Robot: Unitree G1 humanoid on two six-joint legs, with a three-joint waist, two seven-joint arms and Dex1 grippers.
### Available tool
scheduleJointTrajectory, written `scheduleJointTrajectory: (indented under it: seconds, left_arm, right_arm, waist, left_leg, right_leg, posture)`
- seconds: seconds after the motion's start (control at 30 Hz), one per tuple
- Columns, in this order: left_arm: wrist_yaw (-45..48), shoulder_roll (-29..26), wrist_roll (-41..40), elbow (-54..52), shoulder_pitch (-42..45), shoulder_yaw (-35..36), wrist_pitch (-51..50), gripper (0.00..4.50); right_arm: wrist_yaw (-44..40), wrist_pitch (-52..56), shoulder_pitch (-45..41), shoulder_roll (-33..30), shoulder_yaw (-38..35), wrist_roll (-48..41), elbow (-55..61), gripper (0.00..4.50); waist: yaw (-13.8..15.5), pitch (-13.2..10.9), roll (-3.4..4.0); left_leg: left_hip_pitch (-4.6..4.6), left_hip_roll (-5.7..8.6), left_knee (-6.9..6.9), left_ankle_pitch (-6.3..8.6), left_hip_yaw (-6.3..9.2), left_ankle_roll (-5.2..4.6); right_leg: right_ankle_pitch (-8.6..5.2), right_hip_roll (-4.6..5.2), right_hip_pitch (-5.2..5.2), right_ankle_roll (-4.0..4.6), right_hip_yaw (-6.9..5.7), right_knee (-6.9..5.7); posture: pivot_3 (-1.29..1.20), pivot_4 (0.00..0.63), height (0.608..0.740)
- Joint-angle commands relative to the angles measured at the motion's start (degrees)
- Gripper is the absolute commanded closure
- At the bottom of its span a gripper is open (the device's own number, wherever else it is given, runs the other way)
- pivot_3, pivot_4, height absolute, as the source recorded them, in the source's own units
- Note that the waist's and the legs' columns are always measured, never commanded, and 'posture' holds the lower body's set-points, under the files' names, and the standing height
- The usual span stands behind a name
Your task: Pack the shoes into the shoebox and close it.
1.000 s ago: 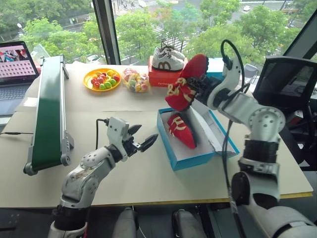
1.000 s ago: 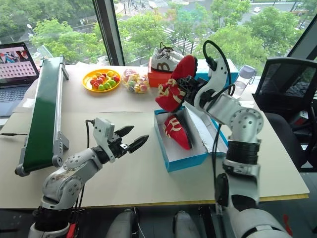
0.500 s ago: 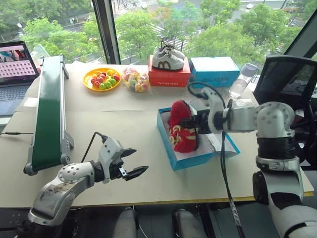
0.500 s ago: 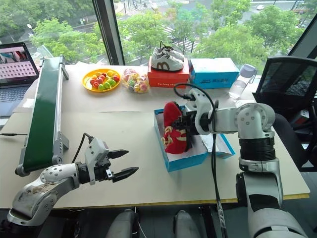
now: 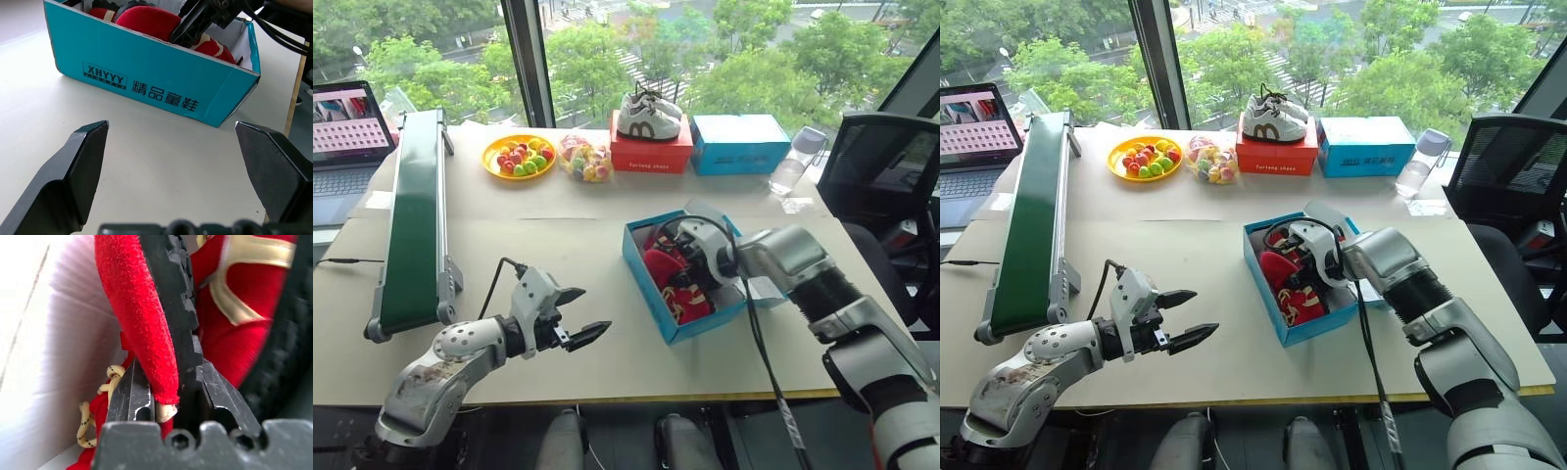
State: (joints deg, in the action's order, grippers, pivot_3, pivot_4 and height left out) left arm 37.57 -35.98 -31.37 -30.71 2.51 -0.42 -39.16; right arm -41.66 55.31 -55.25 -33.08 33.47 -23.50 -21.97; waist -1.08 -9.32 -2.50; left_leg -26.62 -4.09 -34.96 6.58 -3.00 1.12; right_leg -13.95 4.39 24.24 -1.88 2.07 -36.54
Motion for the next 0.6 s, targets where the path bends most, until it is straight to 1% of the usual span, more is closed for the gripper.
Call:
scheduleJointTrajectory:
  seconds: [0.03,0.1,0.17,0.2,0.23,0.27,0.3,0.33,0.4,0.5,0.57,0.6]
  left_arm:
    - [-0.57,0.57,0.57,-0.99,1.15,-0.20,0.79,0.09]
    - [-0.80,0.89,0.88,-0.79,1.56,-0.43,0.85,0.09]
    - [-0.89,1.04,1.12,-0.77,1.71,-0.61,0.82,0.00]
    - [-0.78,1.03,1.20,-0.85,1.68,-0.64,0.81,0.00]
    - [-0.71,1.02,1.20,-0.96,1.60,-0.59,0.76,0.00]
    - [-0.62,0.99,1.16,-0.96,1.73,-0.55,0.65,0.00]
    - [-0.53,0.93,1.07,-0.94,1.79,-0.43,0.57,0.00]
    - [-0.42,0.86,1.01,-0.82,1.88,-0.36,0.51,0.00]
    - [-0.14,0.72,0.92,-0.60,1.91,-0.29,0.47,0.00]
    - [0.24,0.62,1.05,-0.35,1.89,-0.61,0.56,0.00]
    - [0.51,0.62,0.93,-0.28,2.23,-0.84,0.46,0.00]
    - [0.58,0.66,0.83,-0.25,2.45,-0.88,0.35,0.00]
  right_arm:
    - [-0.08,-3.90,1.69,3.15,0.87,6.50,-5.42,3.58]
    - [1.14,-2.21,2.68,5.70,-2.49,6.24,-7.70,3.58]
    - [1.87,-1.05,3.12,6.62,-5.59,6.76,-7.92,2.92]
    - [2.28,-0.26,3.12,6.80,-7.19,6.94,-7.41,2.67]
    - [2.34,0.53,3.04,6.76,-8.33,7.17,-6.58,2.31]
    - [2.48,1.46,2.53,6.22,-10.26,6.98,-4.78,2.03]
    - [2.53,2.67,1.96,5.70,-12.17,6.61,-2.87,1.56]
    - [2.36,4.77,0.89,4.93,-14.77,5.48,-0.47,1.29]
    - [1.49,9.63,-1.28,3.33,-19.28,3.10,4.35,1.29]
    - [-0.39,16.46,-3.34,-0.04,-23.97,-0.69,12.43,1.29]
    - [-2.73,22.79,-4.39,-3.26,-28.09,-5.40,18.65,1.29]
    - [-3.69,25.70,-4.82,-4.41,-30.13,-7.68,20.91,1.29]
  waist:
    - [-0.19,0.06,-0.10]
    - [-0.38,0.20,-0.23]
    - [-0.42,0.42,-0.40]
    - [-0.42,0.46,-0.40]
    - [-0.41,0.48,-0.40]
    - [-0.37,0.46,-0.36]
    - [-0.19,0.45,-0.29]
    - [0.03,0.44,-0.25]
    - [0.53,0.37,-0.15]
    - [0.65,0.30,-0.03]
    - [0.65,0.31,-0.03]
    - [0.67,0.31,-0.02]
  left_leg:
    - [0.14,-0.03,0.00,0.15,-0.05,0.24]
    - [0.31,-0.05,0.02,0.17,-0.09,0.27]
    - [0.50,-0.23,0.03,0.21,-0.15,0.34]
    - [0.50,-0.28,0.05,0.22,-0.18,0.36]
    - [0.52,-0.31,0.07,0.23,-0.22,0.38]
    - [0.52,-0.34,0.08,0.24,-0.28,0.38]
    - [0.50,-0.34,0.10,0.24,-0.35,0.39]
    - [0.47,-0.34,0.12,0.24,-0.41,0.39]
    - [0.36,-0.35,0.11,0.24,-0.47,0.39]
    - [-0.15,-0.35,0.09,0.23,-0.54,0.39]
    - [-0.59,-0.36,0.07,0.19,-0.55,0.35]
    - [-0.63,-0.38,0.05,-0.08,-0.54,-0.08]
  right_leg:
    - [0.05,0.02,-0.05,0.07,0.01,0.00]
    - [0.07,0.02,-0.07,0.04,0.01,0.00]
    - [0.08,-0.05,-0.07,0.01,-0.04,-0.01]
    - [0.09,-0.05,-0.06,0.03,-0.09,-0.01]
    - [0.11,-0.04,-0.04,0.06,-0.11,-0.01]
    - [0.13,-0.02,-0.02,0.09,-0.11,-0.02]
    - [0.14,0.01,0.02,0.09,-0.11,-0.04]
    - [0.15,0.04,0.06,0.09,-0.10,-0.07]
    - [0.32,0.06,0.17,0.39,-0.10,-0.08]
    - [0.33,0.07,0.43,0.40,-0.06,-0.11]
    - [0.30,0.00,0.86,0.31,-0.01,-0.20]
    - [0.38,-0.04,0.91,-0.07,-0.01,-0.27]
  posture:
    - [0.00,0.150,0.736]
    - [0.00,0.150,0.736]
    - [0.00,0.150,0.736]
    - [0.00,0.150,0.736]
    - [0.00,0.150,0.736]
    - [0.00,0.150,0.736]
    - [0.00,0.150,0.736]
    - [0.00,0.150,0.736]
    - [0.00,0.150,0.736]
    - [0.00,0.150,0.736]
    - [0.00,0.150,0.736]
    - [0.00,0.150,0.736]
